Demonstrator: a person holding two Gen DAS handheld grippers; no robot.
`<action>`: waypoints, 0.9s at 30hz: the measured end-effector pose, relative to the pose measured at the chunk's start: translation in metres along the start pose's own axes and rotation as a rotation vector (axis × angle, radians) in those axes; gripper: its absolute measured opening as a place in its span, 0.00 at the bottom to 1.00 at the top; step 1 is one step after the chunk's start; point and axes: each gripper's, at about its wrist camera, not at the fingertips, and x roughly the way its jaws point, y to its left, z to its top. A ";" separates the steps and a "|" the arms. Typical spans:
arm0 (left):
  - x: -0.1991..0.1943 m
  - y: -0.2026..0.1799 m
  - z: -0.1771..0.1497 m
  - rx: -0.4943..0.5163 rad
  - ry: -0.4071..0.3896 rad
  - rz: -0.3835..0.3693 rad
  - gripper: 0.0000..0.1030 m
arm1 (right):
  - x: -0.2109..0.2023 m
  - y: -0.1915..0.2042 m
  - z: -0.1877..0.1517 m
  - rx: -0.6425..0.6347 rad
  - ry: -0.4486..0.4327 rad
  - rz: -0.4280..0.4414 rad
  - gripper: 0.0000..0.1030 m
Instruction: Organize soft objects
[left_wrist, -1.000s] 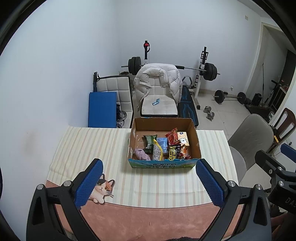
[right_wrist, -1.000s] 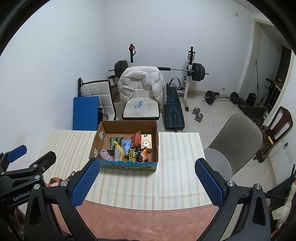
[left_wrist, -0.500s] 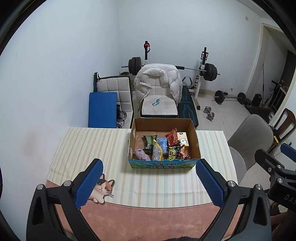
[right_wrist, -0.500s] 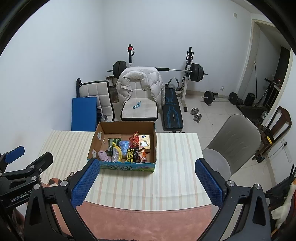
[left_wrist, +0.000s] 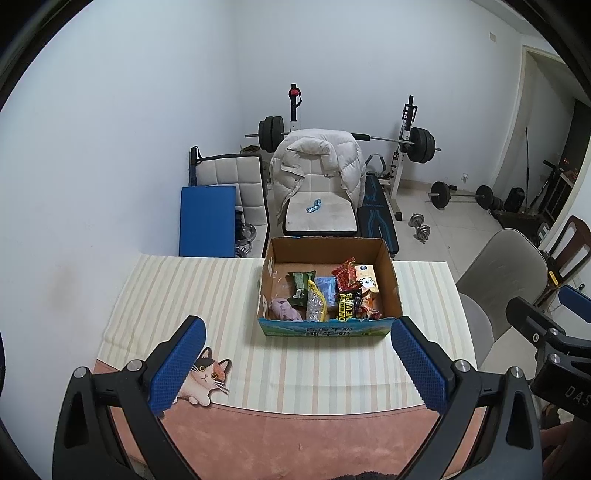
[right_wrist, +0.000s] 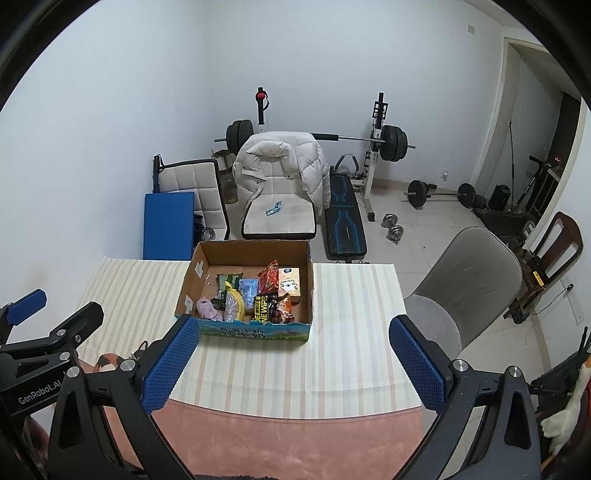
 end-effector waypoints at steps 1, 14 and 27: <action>0.000 0.000 0.000 0.000 -0.001 0.000 1.00 | 0.000 0.000 0.000 0.000 0.001 -0.001 1.00; -0.004 0.003 0.000 -0.002 -0.007 -0.001 1.00 | 0.000 0.001 -0.001 0.001 -0.005 0.000 1.00; -0.005 0.004 0.001 -0.004 -0.015 -0.005 1.00 | -0.002 0.006 0.000 -0.001 -0.014 -0.007 1.00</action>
